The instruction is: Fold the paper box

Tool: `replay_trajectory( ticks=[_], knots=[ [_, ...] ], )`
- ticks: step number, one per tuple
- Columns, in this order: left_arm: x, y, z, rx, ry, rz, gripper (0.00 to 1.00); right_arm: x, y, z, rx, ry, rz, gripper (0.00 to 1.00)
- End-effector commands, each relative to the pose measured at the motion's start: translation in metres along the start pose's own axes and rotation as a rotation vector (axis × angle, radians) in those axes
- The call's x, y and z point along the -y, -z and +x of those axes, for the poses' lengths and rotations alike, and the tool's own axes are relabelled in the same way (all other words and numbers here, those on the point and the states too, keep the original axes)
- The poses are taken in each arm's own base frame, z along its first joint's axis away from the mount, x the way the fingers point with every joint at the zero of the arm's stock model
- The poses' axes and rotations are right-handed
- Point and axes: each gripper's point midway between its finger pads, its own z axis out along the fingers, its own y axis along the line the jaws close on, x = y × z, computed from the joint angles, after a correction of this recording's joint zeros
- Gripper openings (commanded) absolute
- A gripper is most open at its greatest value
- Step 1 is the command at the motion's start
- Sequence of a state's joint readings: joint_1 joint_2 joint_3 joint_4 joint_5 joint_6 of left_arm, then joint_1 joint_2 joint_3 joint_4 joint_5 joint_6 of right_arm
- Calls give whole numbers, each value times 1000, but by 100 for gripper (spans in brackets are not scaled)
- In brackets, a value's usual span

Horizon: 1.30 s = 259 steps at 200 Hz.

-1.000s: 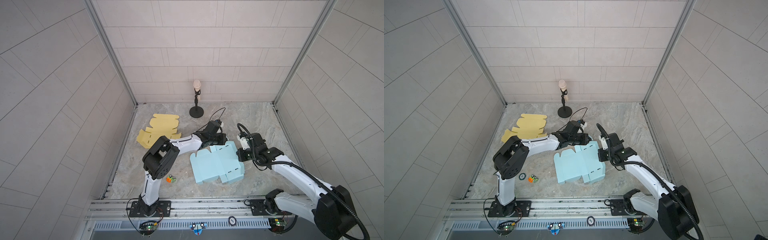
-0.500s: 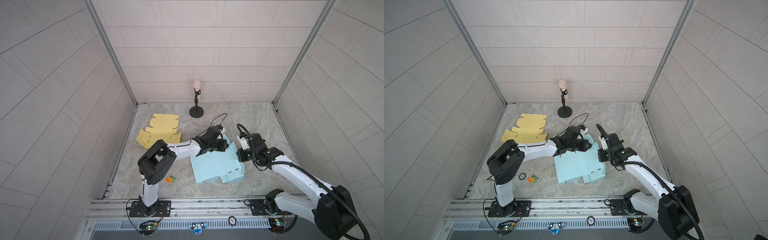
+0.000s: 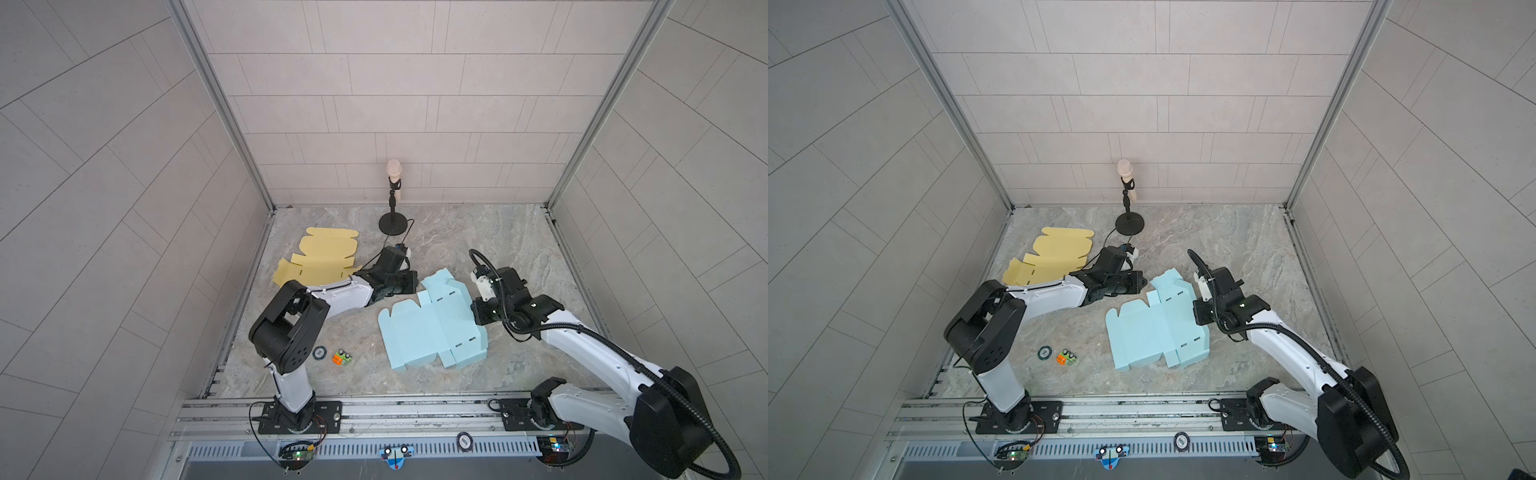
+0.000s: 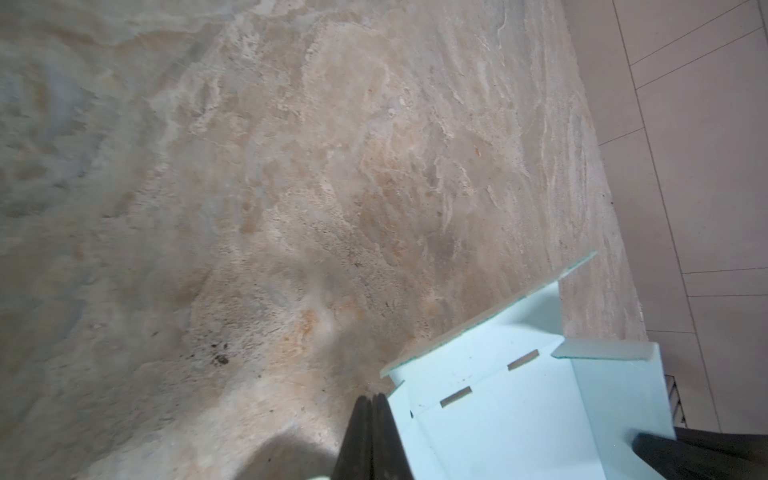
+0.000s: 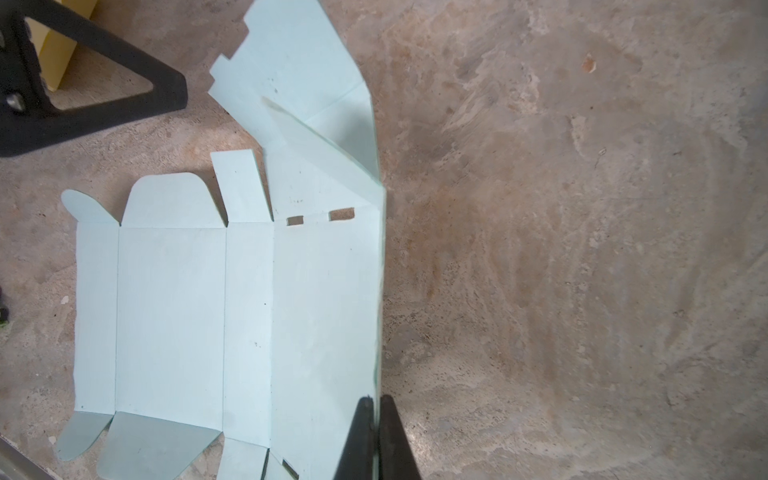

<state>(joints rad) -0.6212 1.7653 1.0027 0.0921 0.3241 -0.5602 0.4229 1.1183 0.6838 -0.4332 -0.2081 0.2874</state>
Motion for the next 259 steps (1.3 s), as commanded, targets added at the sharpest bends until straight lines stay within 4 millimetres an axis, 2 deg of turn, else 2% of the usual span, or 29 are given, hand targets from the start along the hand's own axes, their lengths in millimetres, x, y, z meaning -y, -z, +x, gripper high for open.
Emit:
replay_trajectory(
  ticks=[1, 55, 81, 103, 132, 166, 194, 259],
  knots=[
    [-19, 0, 4, -8, -24, -68, 0, 1, 1, -1, 5, 26, 18, 0],
    [-23, -14, 14, -45, -17, -64, 0, -2, -1, -4, 7, 35, 19, 0],
    [-15, -17, 20, -53, -25, -37, 0, -2, -3, -5, 1, 41, 22, 0],
    [-2, -17, 23, -57, -21, 31, 0, -3, -4, -5, -1, 43, 22, 0],
    [3, -12, 29, -65, -23, 45, 0, -1, -3, -4, 3, 45, 30, 0],
    [-8, -4, 26, -39, -24, 3, 0, -3, -3, -4, 6, 48, 24, 0],
    [-13, -9, 28, -55, -10, 8, 0, -4, -3, -4, 6, 50, 24, 0],
    [2, -10, 46, -80, -28, 49, 0, -6, -4, -6, 9, 57, 21, 0]
  ],
)
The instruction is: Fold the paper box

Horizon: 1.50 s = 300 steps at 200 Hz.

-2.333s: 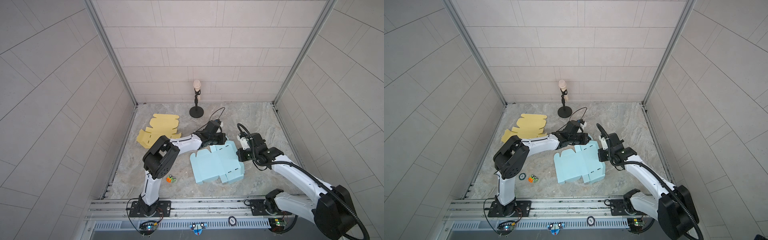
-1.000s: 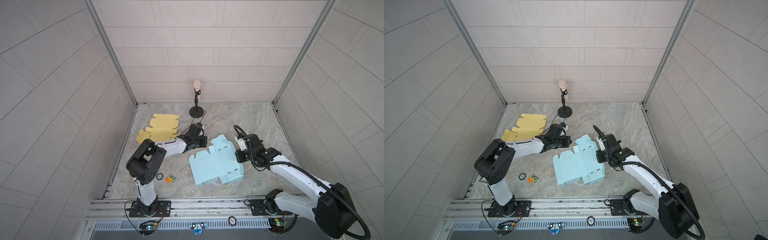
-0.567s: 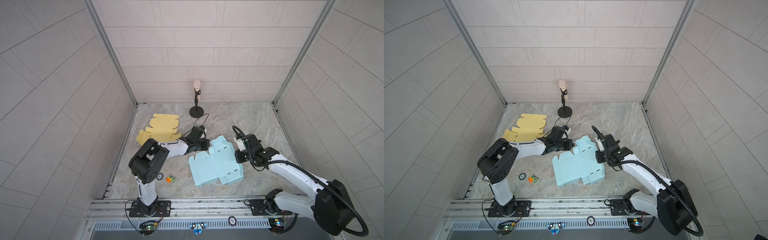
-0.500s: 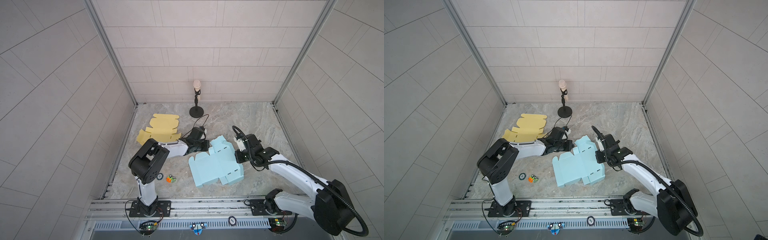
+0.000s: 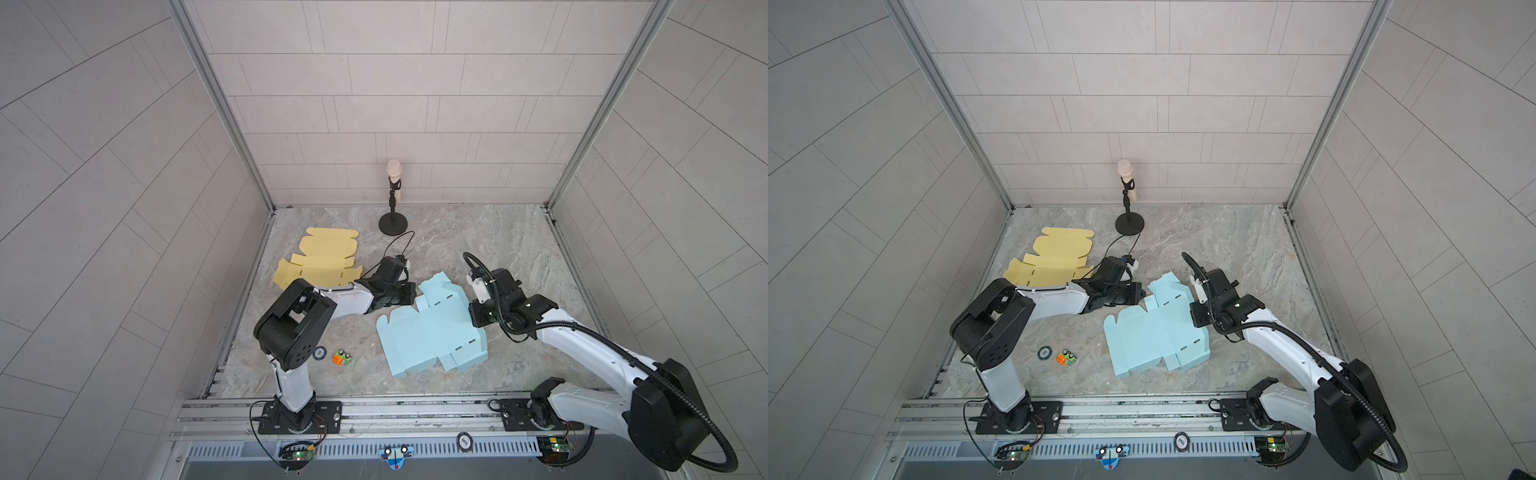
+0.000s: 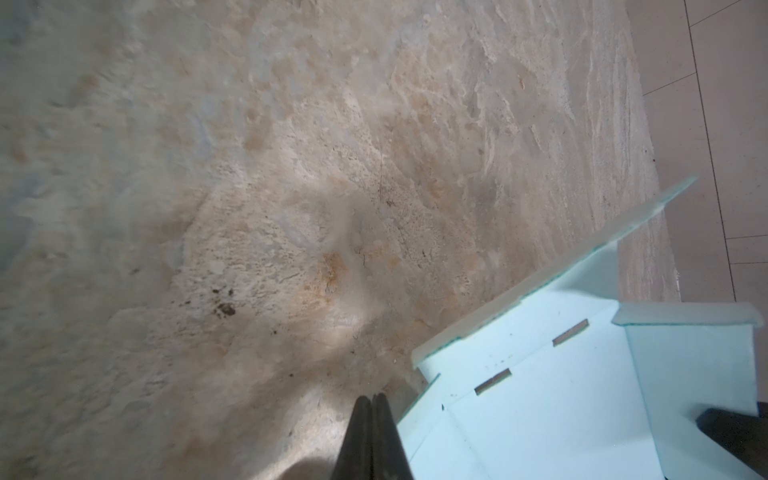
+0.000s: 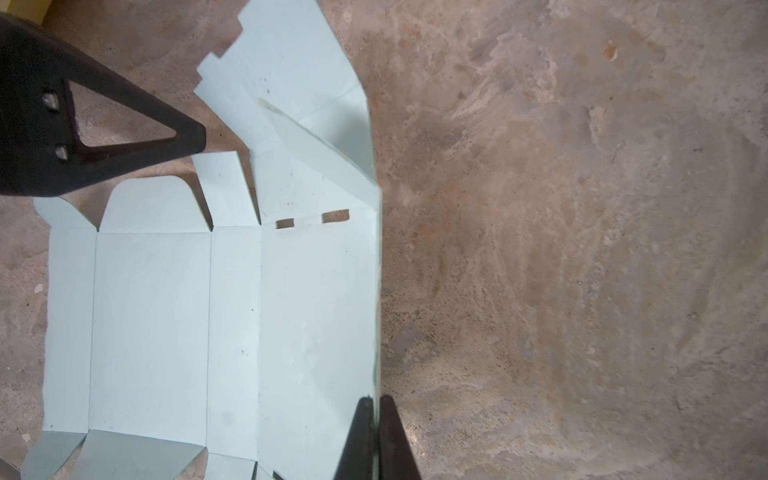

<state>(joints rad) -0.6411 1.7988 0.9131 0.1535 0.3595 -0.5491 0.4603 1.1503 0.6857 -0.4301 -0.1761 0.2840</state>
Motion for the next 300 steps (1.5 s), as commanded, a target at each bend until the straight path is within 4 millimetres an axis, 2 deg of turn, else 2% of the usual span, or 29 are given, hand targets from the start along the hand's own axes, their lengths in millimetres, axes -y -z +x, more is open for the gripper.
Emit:
replay_trajectory(
  ticks=[1, 49, 103, 128, 157, 180, 203, 235, 240, 253, 276, 300],
  knots=[
    [15, 4, 5, 0, -22, 41, 0, -2, 4, -11, 35, 24, 6, 0],
    [34, 13, 14, -8, -54, 77, 0, -3, 3, -14, 34, 33, 10, 0],
    [53, 13, 32, -23, -43, 142, 0, -5, -2, -16, 23, 74, 38, 0],
    [56, 15, 39, -26, -28, 165, 0, -4, -3, -17, 17, 117, 75, 0],
    [50, 24, 38, -9, 9, 199, 1, -19, 1, -23, 7, 277, 167, 0],
    [44, 42, 28, 31, 26, 227, 3, -31, 0, -25, -9, 362, 185, 0],
    [32, 66, 13, 85, 24, 213, 3, -34, 3, -31, 13, 405, 192, 0],
    [23, 104, -17, 221, 104, 281, 6, -37, 13, -44, 49, 509, 261, 0],
    [13, 112, -26, 255, 122, 264, 7, -38, 14, -45, 51, 528, 279, 0],
    [7, 125, -39, 302, 124, 241, 9, -41, 17, -51, 64, 569, 323, 0],
    [-7, 134, -60, 347, 150, 210, 11, -47, 21, -60, 89, 668, 422, 0],
    [-16, 132, -78, 370, 160, 195, 13, -52, 23, -68, 89, 761, 542, 0]
  ],
)
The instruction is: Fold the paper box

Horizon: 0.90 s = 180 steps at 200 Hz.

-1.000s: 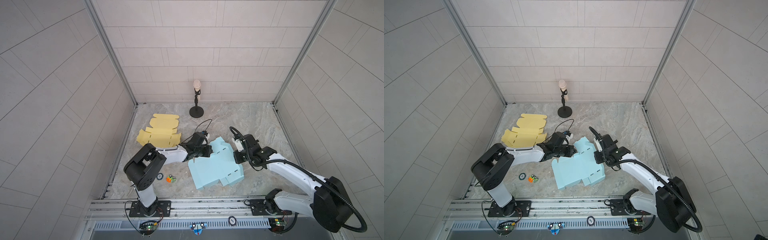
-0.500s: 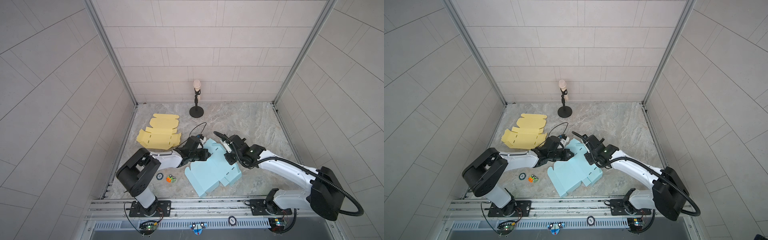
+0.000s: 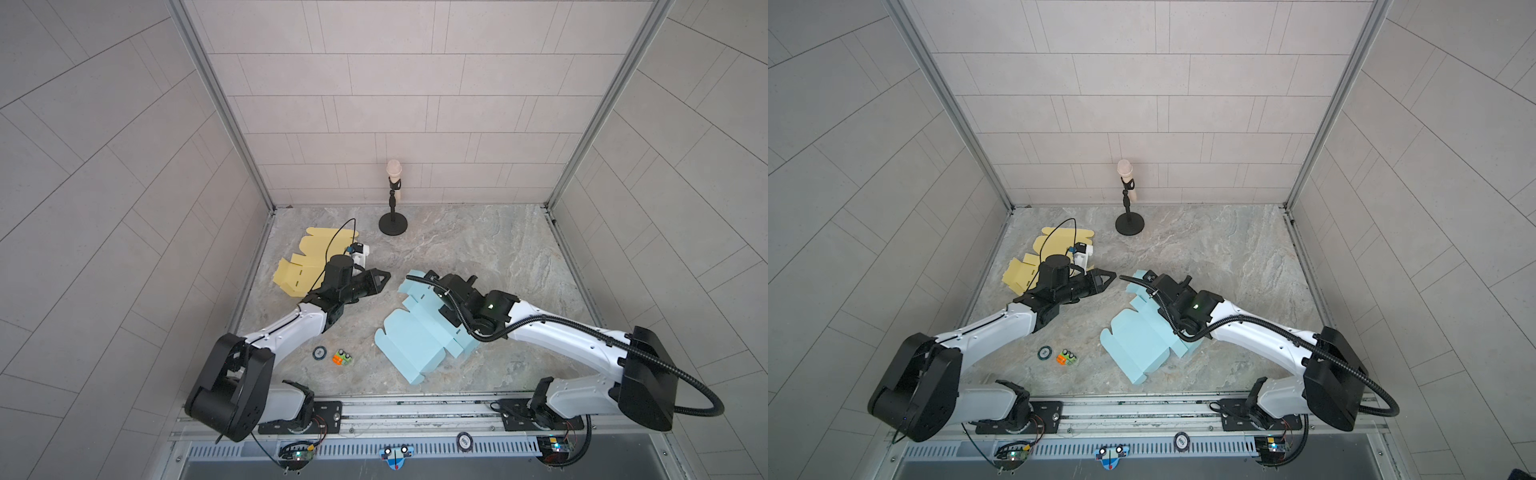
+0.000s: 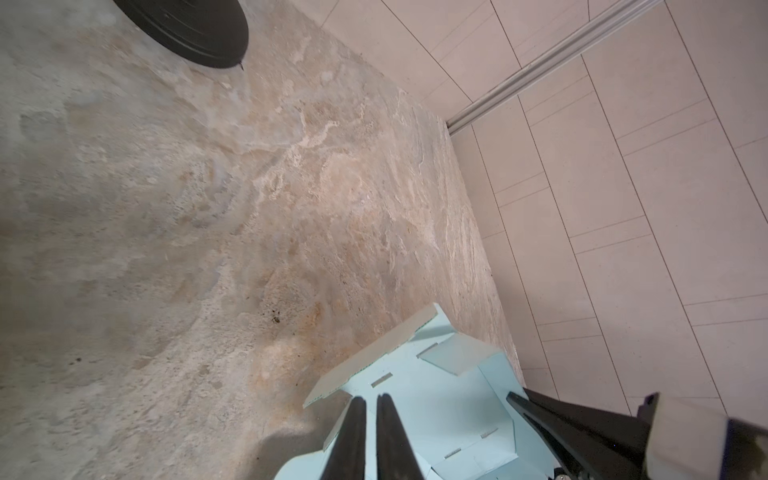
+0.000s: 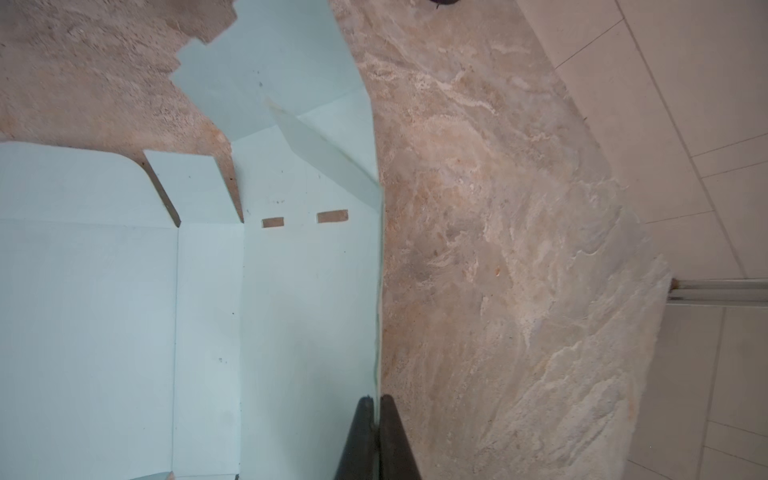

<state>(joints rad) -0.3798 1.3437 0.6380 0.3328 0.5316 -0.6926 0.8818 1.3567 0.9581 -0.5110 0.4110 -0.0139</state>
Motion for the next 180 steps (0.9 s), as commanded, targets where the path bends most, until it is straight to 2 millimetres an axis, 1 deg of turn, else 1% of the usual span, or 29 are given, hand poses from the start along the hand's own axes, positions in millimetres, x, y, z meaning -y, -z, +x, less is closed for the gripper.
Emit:
replay_trajectory(
  ticks=[1, 25, 49, 56, 69, 99, 126, 162, 180],
  knots=[
    [0, -6, -21, 28, -4, 3, 13, 18, 3, -5, -36, 138, 184, 0],
    [-8, -22, -27, 20, -1, -12, 13, 14, 6, -14, -39, 233, 270, 0],
    [-18, -34, -29, 8, -11, -38, 14, 5, 0, -16, -54, 311, 299, 0],
    [-23, -39, -27, -7, -9, -46, 14, 2, -2, -16, -54, 329, 300, 0],
    [-26, -47, -25, -23, -16, -41, 15, -4, -4, -18, -48, 358, 298, 0],
    [-30, -60, -20, -64, -44, -28, 16, -22, 2, -30, 21, 436, 309, 0],
    [-22, -64, -13, -71, -41, 41, 17, -30, -2, -32, 36, 491, 306, 0],
    [-28, -65, 2, -91, -25, 59, 21, -37, -13, -29, 15, 554, 320, 0],
    [-31, -65, 12, -103, -13, 70, 23, -37, -16, -27, 15, 583, 364, 0]
  ],
)
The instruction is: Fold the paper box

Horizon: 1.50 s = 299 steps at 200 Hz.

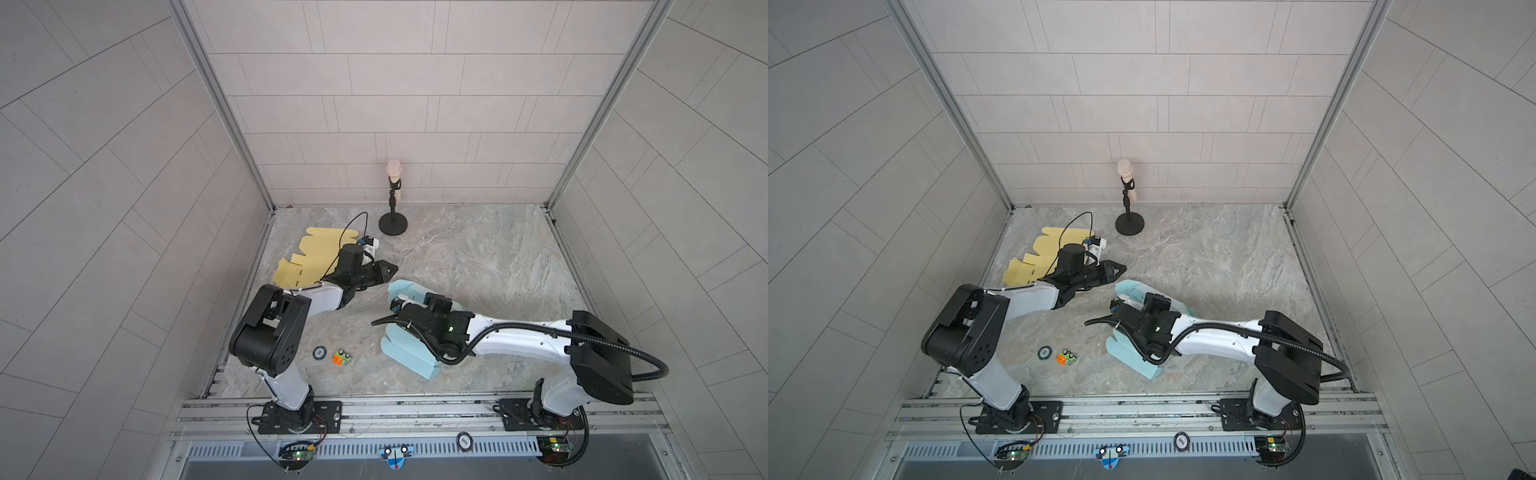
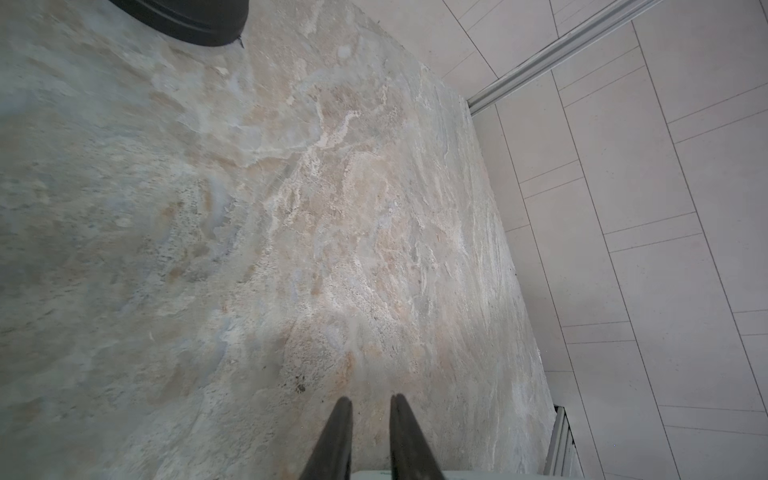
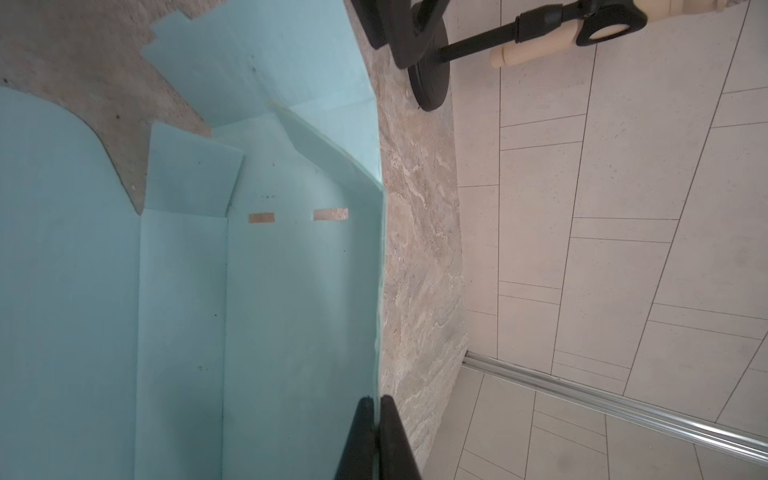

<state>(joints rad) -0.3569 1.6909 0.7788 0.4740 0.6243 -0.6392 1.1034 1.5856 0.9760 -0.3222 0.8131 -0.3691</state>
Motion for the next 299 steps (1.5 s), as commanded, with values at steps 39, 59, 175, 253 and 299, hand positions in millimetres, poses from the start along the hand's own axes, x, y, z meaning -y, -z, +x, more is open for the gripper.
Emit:
replay_trajectory(
  ticks=[39, 59, 175, 253, 299],
  knots=[
    [-3, -6, 29, -45, 13, 42, 23, -6, -4, 2, -1, 100, 84, 0],
    [-1, -6, 33, -51, 18, 49, 23, -9, -4, 3, -1, 113, 89, 0],
    [19, 10, 71, -97, -30, 85, 22, 2, 18, -1, 66, 138, 212, 0],
    [13, 19, 100, -80, -63, 90, 24, -7, 17, -7, 87, 165, 204, 0],
    [23, 23, 109, -51, -125, 108, 25, -18, 13, -9, 81, 205, 196, 0]
  ],
)
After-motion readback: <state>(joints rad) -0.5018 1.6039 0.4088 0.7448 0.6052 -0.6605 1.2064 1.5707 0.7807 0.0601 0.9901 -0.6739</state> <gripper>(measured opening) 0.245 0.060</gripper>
